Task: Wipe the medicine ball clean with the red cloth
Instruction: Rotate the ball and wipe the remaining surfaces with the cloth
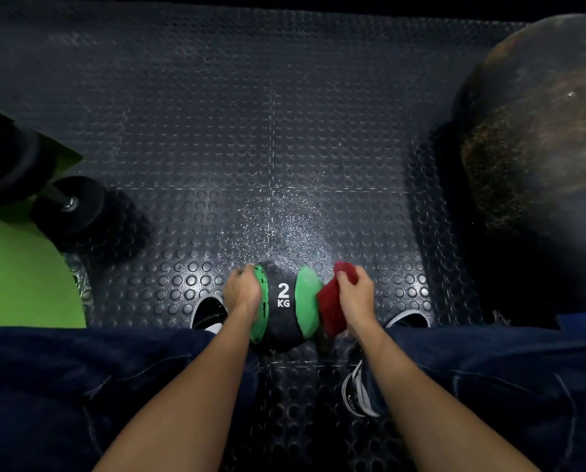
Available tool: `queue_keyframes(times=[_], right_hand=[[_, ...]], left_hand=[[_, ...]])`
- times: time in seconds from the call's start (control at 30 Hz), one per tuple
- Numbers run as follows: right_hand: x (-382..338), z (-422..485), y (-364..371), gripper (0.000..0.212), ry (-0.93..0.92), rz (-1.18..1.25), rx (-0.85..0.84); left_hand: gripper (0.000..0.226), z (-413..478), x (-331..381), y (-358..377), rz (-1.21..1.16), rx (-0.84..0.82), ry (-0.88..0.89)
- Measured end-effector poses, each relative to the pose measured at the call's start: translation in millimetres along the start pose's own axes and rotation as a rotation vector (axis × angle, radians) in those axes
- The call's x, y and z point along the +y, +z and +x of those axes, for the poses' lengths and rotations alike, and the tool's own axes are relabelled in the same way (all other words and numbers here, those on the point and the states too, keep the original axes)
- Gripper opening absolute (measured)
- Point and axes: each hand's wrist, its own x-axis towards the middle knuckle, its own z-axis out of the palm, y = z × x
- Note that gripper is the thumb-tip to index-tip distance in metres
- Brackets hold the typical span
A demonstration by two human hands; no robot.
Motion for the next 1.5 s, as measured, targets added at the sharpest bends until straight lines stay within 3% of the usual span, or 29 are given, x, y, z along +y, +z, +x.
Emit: queue_keyframes(times=[0.1, 0.2, 0.27, 0.37, 0.5, 0.57, 0.7, 0.77, 0.83, 0.97, 1.1, 1.17, 1.3, 1.4, 1.5], right_hand=[[-9.9, -14.7, -4.7, 0.016, -0.163, 0.027, -0.051], [-3.1, -28.0, 5.6, 0.021, -0.390, -0.058, -0.084], [7.0, -35.4, 20.8, 0.022, -0.433, -0.142, -0.163], [11.3, -35.4, 38.3, 0.021, -0.368, -0.138, -0.151], [3.1, -6.0, 45.7, 0.024, 0.071, -0.021, -0.092], [-4.7, 4.7, 37.9, 0.025, 0.152, -0.002, -0.119], [-20.8, -11.3, 26.2, 0.019, -0.177, 0.018, -0.107], [-14.0, -32.0, 31.9, 0.019, -0.353, -0.119, -0.207], [2.9, -45.7, 40.2, 0.020, -0.462, -0.280, -0.196], [10.5, -41.7, 50.5, 0.020, -0.201, -0.183, -0.048], [-1.6, -11.6, 44.6, 0.020, 0.166, -0.019, -0.089], [-7.3, 0.5, 34.0, 0.024, 0.220, 0.000, -0.121], [-18.4, -9.6, 20.9, 0.015, -0.068, 0.101, -0.093], [-1.8, -32.5, 37.6, 0.020, -0.316, -0.047, -0.162], [12.9, -38.6, 56.9, 0.022, -0.326, -0.186, -0.102]], left_hand=[[0.041, -2.0, 1.8, -1.4, 0.113, 0.091, 0.002], [0.054, -15.5, 3.1, -0.2, 0.196, 0.068, 0.090], [0.055, -18.4, 3.5, -1.9, 0.215, 0.056, 0.118], [0.051, -20.5, 0.5, -8.8, 0.195, 0.078, 0.100], [0.050, -16.0, -3.3, -13.8, 0.144, 0.068, 0.104], [0.051, -14.9, -4.8, -14.8, 0.120, 0.066, 0.102], [0.048, -14.3, -6.8, -17.7, 0.091, 0.077, 0.095], [0.049, -12.8, -6.3, -17.3, 0.088, 0.069, 0.087], [0.052, -13.1, -5.4, -17.0, 0.084, 0.065, 0.086], [0.046, -19.7, -2.4, -14.6, 0.094, 0.069, 0.106], [0.049, -21.6, 2.2, -10.7, 0.129, 0.064, 0.103], [0.048, -18.9, 2.4, -11.6, 0.112, 0.071, 0.089], [0.047, -14.5, 9.2, -10.6, 0.095, 0.065, 0.054], [0.046, -12.6, 12.0, -10.3, 0.086, 0.067, 0.030], [0.045, -14.0, 12.4, -11.0, 0.100, 0.081, 0.048]])
